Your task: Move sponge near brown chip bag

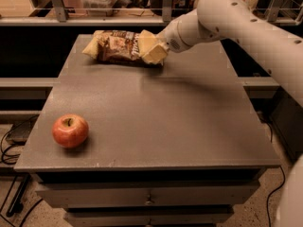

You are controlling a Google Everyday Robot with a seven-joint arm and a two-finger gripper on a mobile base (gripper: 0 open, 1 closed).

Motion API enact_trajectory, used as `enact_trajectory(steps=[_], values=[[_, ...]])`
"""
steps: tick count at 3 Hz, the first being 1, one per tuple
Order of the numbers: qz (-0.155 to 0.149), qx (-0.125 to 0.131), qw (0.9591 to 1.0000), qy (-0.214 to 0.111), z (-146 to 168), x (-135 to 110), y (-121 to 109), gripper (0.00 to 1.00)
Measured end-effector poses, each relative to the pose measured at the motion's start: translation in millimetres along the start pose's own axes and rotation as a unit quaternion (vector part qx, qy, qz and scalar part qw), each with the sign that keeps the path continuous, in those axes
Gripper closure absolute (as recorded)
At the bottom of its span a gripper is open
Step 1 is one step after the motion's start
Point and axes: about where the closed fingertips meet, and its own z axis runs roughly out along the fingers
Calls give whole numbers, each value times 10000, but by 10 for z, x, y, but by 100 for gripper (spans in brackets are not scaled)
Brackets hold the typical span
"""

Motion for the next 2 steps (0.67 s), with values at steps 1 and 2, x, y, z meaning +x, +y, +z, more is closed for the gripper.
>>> enact_trajectory(steps=[1,2], values=[[78,80,9999,-32,146,-30,-127,38],[69,-142,9998,-141,201,-113,-136,15]])
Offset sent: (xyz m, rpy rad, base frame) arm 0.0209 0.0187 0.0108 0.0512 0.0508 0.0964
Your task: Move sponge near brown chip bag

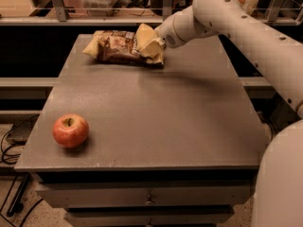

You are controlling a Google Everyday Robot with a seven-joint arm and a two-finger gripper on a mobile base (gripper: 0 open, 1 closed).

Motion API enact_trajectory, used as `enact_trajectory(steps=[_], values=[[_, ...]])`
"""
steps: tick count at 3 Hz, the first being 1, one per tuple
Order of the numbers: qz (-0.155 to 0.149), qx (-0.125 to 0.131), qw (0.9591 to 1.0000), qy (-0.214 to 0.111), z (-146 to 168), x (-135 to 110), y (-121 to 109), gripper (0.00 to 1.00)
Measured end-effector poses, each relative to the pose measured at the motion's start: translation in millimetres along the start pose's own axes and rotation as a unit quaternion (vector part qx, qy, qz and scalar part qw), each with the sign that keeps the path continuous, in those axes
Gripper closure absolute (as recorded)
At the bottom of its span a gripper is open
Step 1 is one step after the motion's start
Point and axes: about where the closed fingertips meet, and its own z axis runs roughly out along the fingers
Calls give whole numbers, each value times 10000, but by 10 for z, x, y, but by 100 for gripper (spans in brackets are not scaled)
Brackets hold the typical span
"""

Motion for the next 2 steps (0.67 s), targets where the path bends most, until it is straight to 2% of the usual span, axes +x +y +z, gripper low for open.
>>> enact_trajectory(steps=[1,2], values=[[-4,-35,10000,7,14,-7,18,0],[-4,-36,10000,7,15,-7,19,0]])
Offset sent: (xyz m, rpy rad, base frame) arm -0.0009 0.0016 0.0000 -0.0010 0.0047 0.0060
